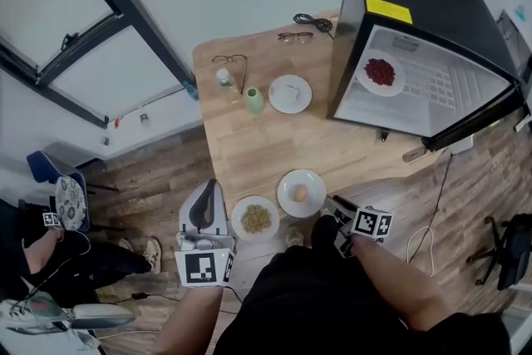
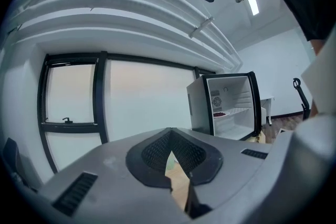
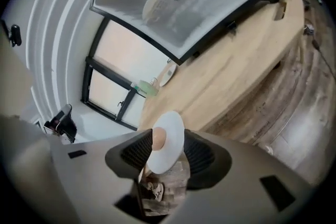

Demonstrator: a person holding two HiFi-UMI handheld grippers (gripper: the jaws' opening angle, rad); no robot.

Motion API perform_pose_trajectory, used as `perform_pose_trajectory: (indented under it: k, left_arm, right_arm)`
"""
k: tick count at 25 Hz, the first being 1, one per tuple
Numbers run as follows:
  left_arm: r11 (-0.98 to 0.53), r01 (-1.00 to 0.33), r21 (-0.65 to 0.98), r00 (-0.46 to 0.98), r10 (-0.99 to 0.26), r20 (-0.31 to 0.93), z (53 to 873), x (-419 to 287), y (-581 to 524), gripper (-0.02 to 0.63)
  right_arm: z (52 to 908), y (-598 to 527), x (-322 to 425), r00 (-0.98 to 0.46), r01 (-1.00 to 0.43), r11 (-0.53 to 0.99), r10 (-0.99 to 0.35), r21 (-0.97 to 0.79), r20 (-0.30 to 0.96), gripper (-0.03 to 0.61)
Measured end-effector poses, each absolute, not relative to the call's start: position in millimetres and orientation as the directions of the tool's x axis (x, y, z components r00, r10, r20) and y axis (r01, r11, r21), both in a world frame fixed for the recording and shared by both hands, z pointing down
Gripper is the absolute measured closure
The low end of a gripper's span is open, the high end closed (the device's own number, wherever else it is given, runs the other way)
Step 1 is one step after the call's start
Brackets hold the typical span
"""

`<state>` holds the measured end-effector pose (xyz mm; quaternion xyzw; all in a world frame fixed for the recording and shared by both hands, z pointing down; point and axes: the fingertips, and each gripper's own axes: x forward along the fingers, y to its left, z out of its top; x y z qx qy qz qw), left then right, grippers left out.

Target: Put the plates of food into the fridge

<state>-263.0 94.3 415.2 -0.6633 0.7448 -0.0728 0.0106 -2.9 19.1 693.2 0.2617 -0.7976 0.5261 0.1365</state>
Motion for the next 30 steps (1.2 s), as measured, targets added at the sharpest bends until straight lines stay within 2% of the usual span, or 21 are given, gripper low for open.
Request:
perform_pose_trajectory:
  k: [6, 12, 13, 15, 16, 22, 30]
  left_arm:
    - [0.104, -0.983, -0.151, -0.125, -0.982, 0.140, 427, -262, 112, 0.611]
    - [0.098, -0.977, -0.191, -0.128, -0.981, 0.149, 421, -259, 114, 0.611]
    - [0.090, -0.976, -0.199, -0.121, -0.982, 0.147, 419, -256, 112, 0.611]
    - [0.072, -0.976, -0.205, -0.103, -0.984, 0.145, 417, -250, 109, 0.611]
    - [0.063, -0.976, -0.207, -0.094, -0.985, 0.144, 415, -247, 107, 0.611]
    - [0.048, -0.982, -0.181, -0.073, -0.988, 0.135, 412, -247, 100, 0.611]
    - [-0.001, -0.990, -0.143, -0.014, -0.995, 0.100, 413, -231, 78, 0.611]
  right_arm:
    - [728, 25, -15, -0.822, -0.566, 0.276, -0.262, -0.777, 0.506, 0.390]
    - [747, 31, -30, -0.826, -0.554, 0.164, -0.228, -0.816, 0.515, 0.392]
    - [747, 31, -28, -0.821, -0.560, 0.156, -0.236, -0.814, 0.520, 0.412]
    - [743, 28, -23, -0.813, -0.568, 0.147, -0.253, -0.810, 0.524, 0.501]
    - [741, 26, -21, -0.815, -0.563, 0.139, -0.257, -0.815, 0.519, 0.520]
    - [709, 16, -23, -0.854, -0.455, 0.057, -0.308, -0.888, 0.418, 0.545]
    - [658, -7, -14, -0.862, -0.397, 0.078, -0.374, -0.915, 0.342, 0.545]
